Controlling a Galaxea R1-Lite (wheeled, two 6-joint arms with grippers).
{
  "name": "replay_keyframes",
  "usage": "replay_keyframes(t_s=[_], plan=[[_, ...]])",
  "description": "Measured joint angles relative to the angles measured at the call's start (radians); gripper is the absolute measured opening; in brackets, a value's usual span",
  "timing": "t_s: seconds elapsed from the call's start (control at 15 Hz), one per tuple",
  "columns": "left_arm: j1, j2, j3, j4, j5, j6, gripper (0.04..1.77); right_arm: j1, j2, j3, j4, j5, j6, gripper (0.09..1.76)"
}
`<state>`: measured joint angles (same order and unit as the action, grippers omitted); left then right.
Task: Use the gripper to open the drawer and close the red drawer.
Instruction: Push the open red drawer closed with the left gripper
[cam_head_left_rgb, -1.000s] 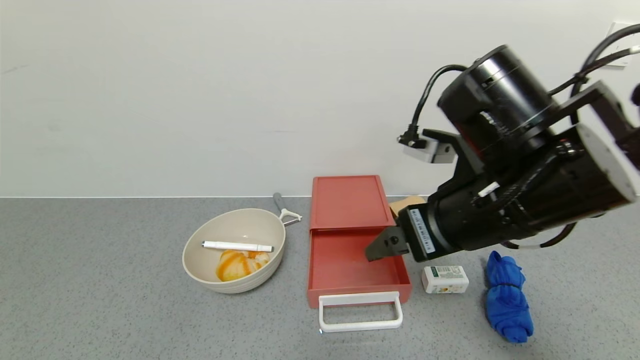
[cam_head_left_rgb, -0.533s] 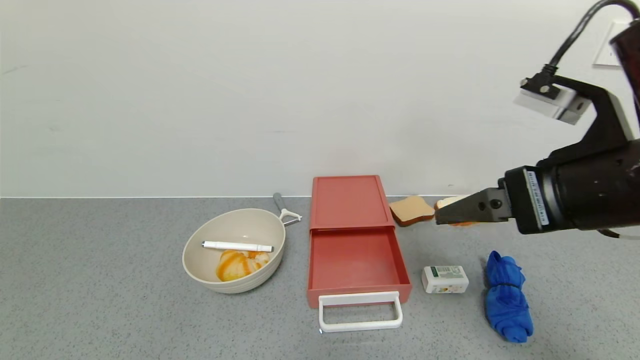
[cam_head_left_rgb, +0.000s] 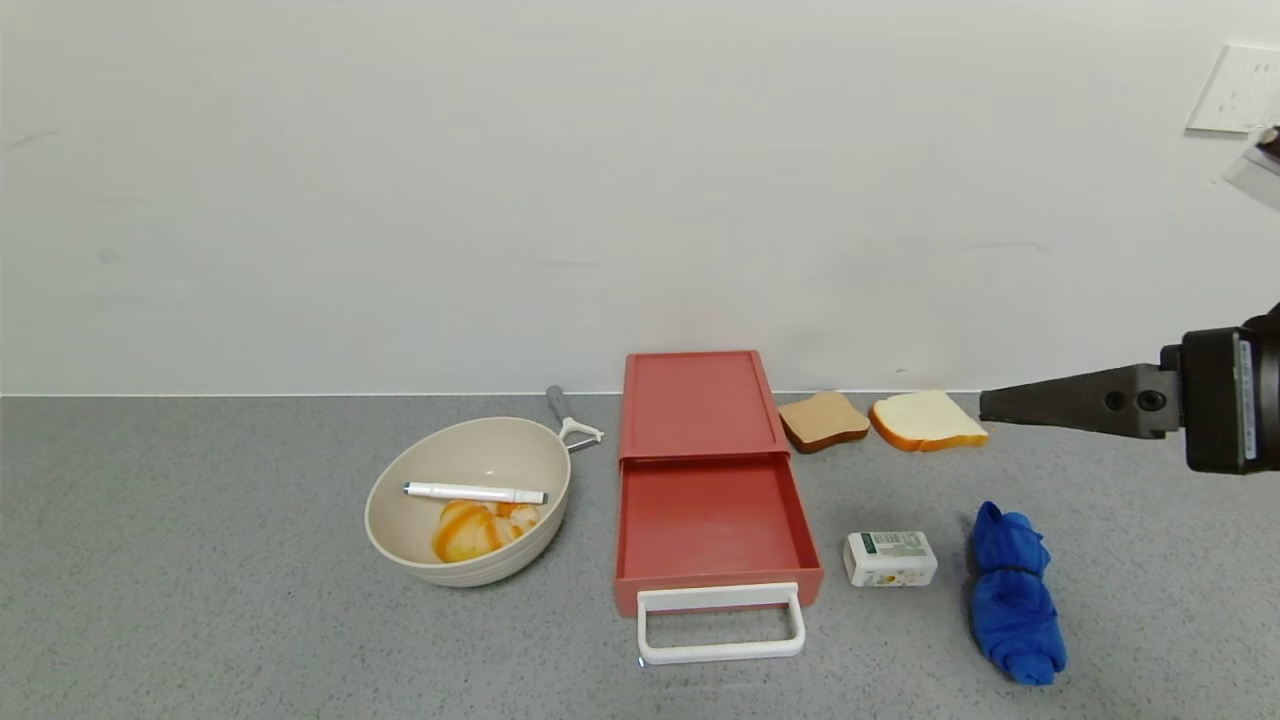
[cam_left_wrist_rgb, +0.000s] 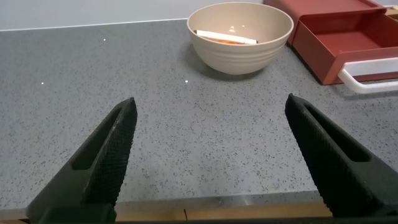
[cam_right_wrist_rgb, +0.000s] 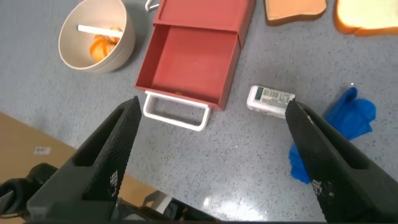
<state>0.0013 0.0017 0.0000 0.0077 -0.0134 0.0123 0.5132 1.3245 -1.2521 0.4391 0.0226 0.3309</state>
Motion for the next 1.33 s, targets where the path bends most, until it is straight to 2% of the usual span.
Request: replay_keyframes(t_s=[0.87,1.33], plan=[[0.0,0.0,0.0,0.0,0.0,0.0,1.72,-0.009,-0.015,0.041,-0.005,-0.001,-0.001,1.71],[0.0,0.0,0.0,0.0,0.0,0.0,1.72,0.003,0.036,0.014,-0.013,-0.006,-0.048,1.71]])
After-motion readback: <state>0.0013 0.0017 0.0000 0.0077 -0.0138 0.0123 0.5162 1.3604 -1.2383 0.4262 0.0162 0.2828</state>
